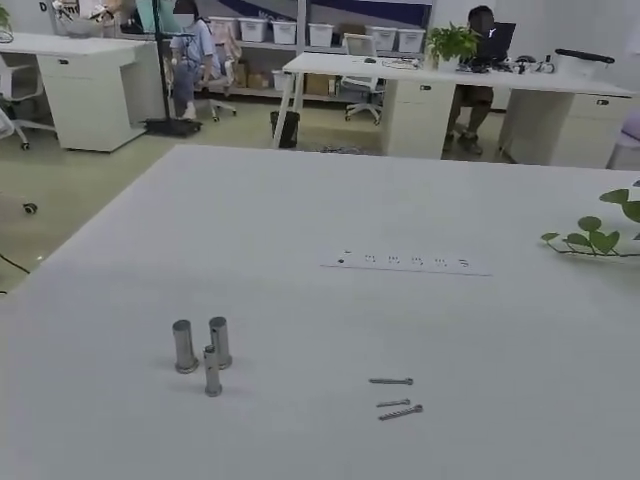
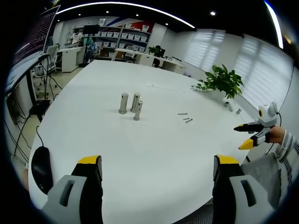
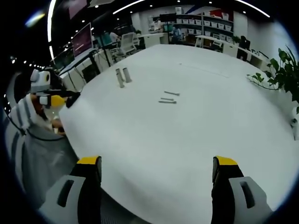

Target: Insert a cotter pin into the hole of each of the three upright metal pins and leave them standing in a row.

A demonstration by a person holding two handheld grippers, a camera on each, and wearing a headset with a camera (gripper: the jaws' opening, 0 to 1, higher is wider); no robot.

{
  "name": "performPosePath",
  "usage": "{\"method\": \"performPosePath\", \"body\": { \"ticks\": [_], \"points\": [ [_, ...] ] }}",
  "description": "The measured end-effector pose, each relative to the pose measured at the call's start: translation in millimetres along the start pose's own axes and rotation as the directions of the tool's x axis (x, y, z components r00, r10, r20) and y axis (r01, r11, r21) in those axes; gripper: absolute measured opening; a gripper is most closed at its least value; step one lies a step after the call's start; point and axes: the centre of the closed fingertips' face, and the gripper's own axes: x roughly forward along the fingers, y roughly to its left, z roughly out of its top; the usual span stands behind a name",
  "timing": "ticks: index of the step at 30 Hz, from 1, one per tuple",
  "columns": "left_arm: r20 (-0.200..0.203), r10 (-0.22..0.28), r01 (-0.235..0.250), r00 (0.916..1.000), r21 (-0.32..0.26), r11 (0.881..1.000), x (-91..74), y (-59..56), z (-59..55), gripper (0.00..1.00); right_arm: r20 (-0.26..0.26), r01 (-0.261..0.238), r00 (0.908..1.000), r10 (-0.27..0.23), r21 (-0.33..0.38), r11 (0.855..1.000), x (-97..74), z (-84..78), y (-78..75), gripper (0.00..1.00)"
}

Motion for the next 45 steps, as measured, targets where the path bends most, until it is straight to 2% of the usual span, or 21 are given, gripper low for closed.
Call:
{"method": "performPosePath", "body": {
  "ticks": [5,8,12,15,19,27,30,32,37,41,45],
  "points": [
    [-0.004,-0.005,0.005,1.0000,0.000,1.000,-1.2,1.8,-0.5,0.99,0.002,0.004,1.0000,-0.004,-0.006,1.000,0.0,1.1,-0.5,1.00],
    [-0.003,-0.026,0.026,0.9997,-0.030,0.999,-1.0,2.1,-2.9,0.99,-0.001,0.006,1.0000,-0.006,-0.001,1.000,1.2,-0.3,-0.5,1.00],
    [-0.001,-0.025,0.025,0.9997,-0.031,0.999,-0.8,4.9,-4.2,0.99,0.021,-0.003,0.9998,0.003,0.008,1.000,1.9,2.6,2.8,1.00],
    [-0.011,-0.037,0.036,0.9993,-0.036,0.999,-0.1,5.4,-5.1,0.99,0.037,0.020,0.9991,-0.020,0.006,1.000,1.9,5.8,1.9,1.00],
    [-0.010,-0.038,0.037,0.9992,-0.032,0.999,0.4,7.4,-3.9,0.99,0.048,0.025,0.9985,-0.026,0.021,0.999,1.5,7.1,1.9,1.00],
    [-0.025,-0.036,0.035,0.9990,-0.023,0.999,4.2,14.3,-2.6,0.99,0.041,0.025,0.9988,-0.027,0.055,0.998,1.0,-2.2,1.1,1.00],
    [-0.029,-0.041,0.040,0.9987,-0.018,0.999,5.0,16.4,-1.0,0.91,0.052,0.027,0.9982,-0.030,0.074,0.997,0.3,-1.2,0.8,1.00],
    [-0.031,-0.047,0.046,0.9984,-0.029,0.999,6.7,18.0,0.4,0.90,0.060,0.028,0.9977,-0.033,0.081,0.996,0.2,-0.5,0.5,1.00],
    [-0.042,-0.027,0.026,0.9988,-0.008,1.000,12.5,28.0,3.7,0.90,0.057,0.033,0.9976,-0.038,0.092,0.995,1.5,-1.6,0.9,1.00],
    [-0.046,-0.014,0.013,0.9988,-0.024,1.000,17.3,37.6,3.2,0.85,0.057,0.039,0.9974,-0.045,0.095,0.995,2.4,-1.8,2.0,1.00],
    [-0.030,-0.006,0.005,0.9995,-0.038,0.999,21.9,46.5,9.1,0.82,0.055,0.041,0.9974,-0.047,0.097,0.994,2.4,-2.2,3.1,0.99]
  ]
}}
